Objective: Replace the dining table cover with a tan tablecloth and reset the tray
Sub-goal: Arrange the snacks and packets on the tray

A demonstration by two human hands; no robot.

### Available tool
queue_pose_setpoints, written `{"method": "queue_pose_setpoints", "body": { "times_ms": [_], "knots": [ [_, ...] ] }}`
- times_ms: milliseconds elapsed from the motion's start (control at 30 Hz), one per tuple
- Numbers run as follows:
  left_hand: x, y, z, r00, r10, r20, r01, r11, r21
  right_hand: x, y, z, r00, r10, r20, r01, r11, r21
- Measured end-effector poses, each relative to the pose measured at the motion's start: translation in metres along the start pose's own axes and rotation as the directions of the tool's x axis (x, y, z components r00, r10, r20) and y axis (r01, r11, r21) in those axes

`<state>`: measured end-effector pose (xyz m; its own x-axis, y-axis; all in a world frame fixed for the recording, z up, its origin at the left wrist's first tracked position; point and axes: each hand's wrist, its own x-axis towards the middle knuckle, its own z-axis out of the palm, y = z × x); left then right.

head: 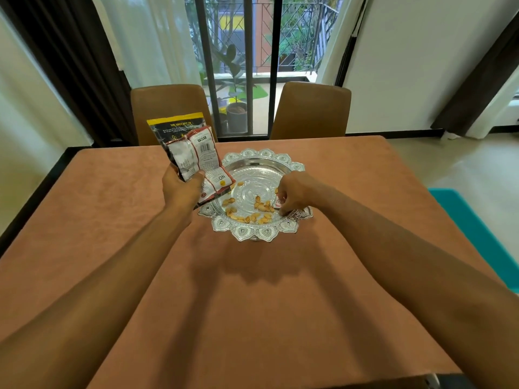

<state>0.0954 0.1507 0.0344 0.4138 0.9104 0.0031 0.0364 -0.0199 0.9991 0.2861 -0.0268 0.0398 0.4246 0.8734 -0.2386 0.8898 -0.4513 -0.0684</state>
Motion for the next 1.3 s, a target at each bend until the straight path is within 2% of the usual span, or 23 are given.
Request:
{"method": "queue_pose_setpoints", "body": {
  "times_ms": [267, 333, 400, 467, 533, 567, 600, 633, 767, 900, 967, 1100, 1200, 1300],
  "knots": [
    [-0.001, -0.001, 0.002, 1.000, 0.011, 0.005, -0.011, 1.000, -0.003, -0.004, -0.003, 0.015, 0.990, -0.048, -0.131, 0.032, 0.992, -0.123],
    [-0.001, 0.000, 0.000, 1.000, 0.012, 0.010, -0.012, 1.000, 0.005, -0.005, 0.000, 0.009, 0.990, -0.030, -0.141, 0.026, 0.999, -0.030],
    [-0.001, 0.001, -0.002, 0.999, 0.023, 0.028, -0.023, 1.000, 0.021, -0.004, 0.007, -0.004, 0.989, 0.007, -0.149, 0.023, 0.980, 0.199],
    [-0.001, 0.003, -0.004, 0.997, 0.044, 0.056, -0.046, 0.998, 0.049, -0.004, 0.007, -0.018, 0.984, 0.027, -0.177, 0.061, 0.878, 0.475],
    [-0.003, 0.005, -0.002, 0.994, 0.057, 0.097, -0.063, 0.997, 0.052, -0.006, 0.000, -0.029, 0.972, 0.043, -0.229, 0.148, 0.646, 0.749],
    [-0.004, 0.007, -0.001, 0.991, 0.061, 0.120, -0.066, 0.997, 0.044, -0.006, -0.006, -0.033, 0.969, 0.045, -0.242, 0.185, 0.512, 0.839],
    [-0.005, 0.008, 0.000, 0.988, 0.064, 0.140, -0.069, 0.997, 0.034, -0.004, -0.013, -0.036, 0.968, 0.037, -0.248, 0.210, 0.421, 0.883],
    [-0.006, 0.010, 0.002, 0.985, 0.069, 0.158, -0.074, 0.997, 0.026, -0.001, -0.021, -0.038, 0.967, 0.027, -0.254, 0.224, 0.387, 0.894],
    [-0.010, 0.014, 0.011, 0.968, 0.095, 0.233, -0.103, 0.995, 0.019, 0.019, -0.055, -0.039, 0.944, 0.060, -0.325, 0.266, 0.445, 0.855],
    [-0.008, 0.015, 0.011, 0.972, 0.058, 0.228, -0.046, 0.997, -0.059, 0.031, -0.077, -0.036, 0.883, 0.151, -0.444, 0.296, 0.553, 0.778],
    [-0.007, 0.015, 0.009, 0.972, 0.048, 0.230, -0.024, 0.994, -0.105, 0.035, -0.086, -0.035, 0.852, 0.157, -0.499, 0.309, 0.618, 0.723],
    [-0.008, 0.014, 0.003, 0.965, 0.084, 0.250, -0.047, 0.987, -0.152, 0.039, -0.096, -0.032, 0.817, 0.126, -0.562, 0.345, 0.675, 0.652],
    [-0.005, 0.009, -0.002, 0.969, 0.097, 0.229, -0.084, 0.994, -0.066, 0.041, -0.102, -0.031, 0.824, 0.092, -0.560, 0.395, 0.616, 0.682],
    [0.005, 0.008, -0.007, 0.980, 0.092, 0.176, -0.094, 0.996, 0.005, 0.046, -0.105, -0.023, 0.829, 0.115, -0.548, 0.448, 0.451, 0.772]
  ]
}}
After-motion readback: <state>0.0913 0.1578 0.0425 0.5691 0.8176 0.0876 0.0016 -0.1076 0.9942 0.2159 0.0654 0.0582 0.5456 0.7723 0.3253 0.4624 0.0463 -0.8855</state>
